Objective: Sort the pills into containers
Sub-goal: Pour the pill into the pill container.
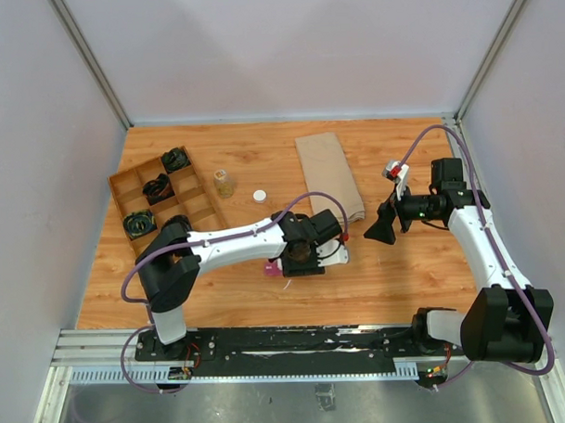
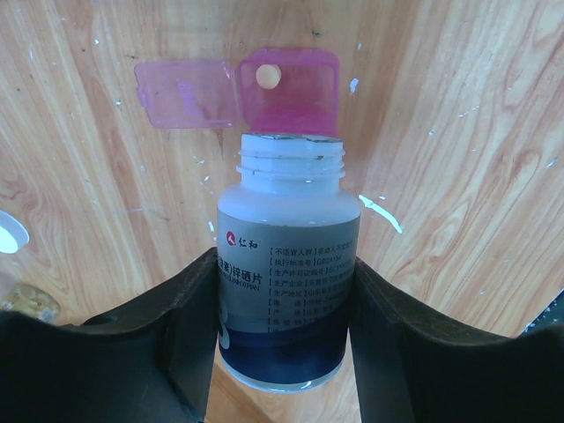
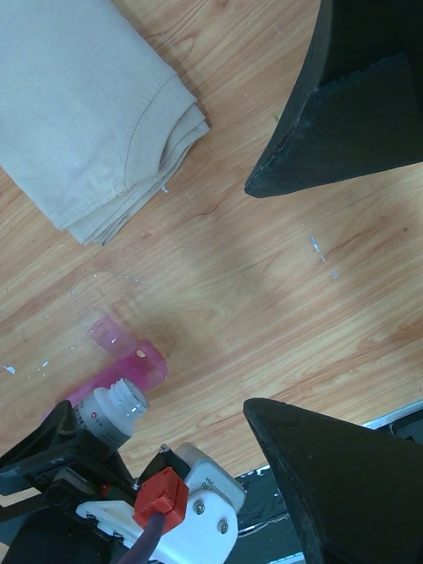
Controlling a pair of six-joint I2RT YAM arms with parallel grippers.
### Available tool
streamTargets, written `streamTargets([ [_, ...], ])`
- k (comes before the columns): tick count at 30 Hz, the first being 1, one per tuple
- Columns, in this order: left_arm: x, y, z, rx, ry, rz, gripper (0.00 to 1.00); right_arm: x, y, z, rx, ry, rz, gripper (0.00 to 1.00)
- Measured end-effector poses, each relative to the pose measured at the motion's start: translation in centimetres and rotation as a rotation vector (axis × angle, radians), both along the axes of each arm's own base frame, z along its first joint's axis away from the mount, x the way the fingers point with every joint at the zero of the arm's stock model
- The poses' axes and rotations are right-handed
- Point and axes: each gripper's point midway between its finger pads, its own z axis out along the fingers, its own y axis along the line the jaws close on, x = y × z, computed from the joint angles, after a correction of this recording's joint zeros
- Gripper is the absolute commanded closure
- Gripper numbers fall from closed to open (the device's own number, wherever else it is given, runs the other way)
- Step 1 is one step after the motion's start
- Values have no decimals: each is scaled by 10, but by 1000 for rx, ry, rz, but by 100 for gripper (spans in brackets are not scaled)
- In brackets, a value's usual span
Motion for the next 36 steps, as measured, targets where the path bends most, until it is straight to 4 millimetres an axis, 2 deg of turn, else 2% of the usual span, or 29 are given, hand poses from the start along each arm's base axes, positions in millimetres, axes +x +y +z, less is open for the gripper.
streamTargets([
  [15,-2,-2,-1,-18,19,0,100,1,-1,0,0,0,-5,1],
  [23,3,-1,0,-66,7,12,100,1,-2,0,0,-1,-8,2],
  [29,-5,1,6,-142,-16,19,100,1,-2,0,0,-1,-8,1],
  [32,-12,2,16,-234,-55,24,100,1,-2,0,0,-1,-8,1],
  [34,-19,3,31,-329,-96,29,100,1,-2,1,0,-1,-8,1],
  [36,-26,-2,55,-499,-154,34,100,1,-1,1,3,-5,-5,1],
])
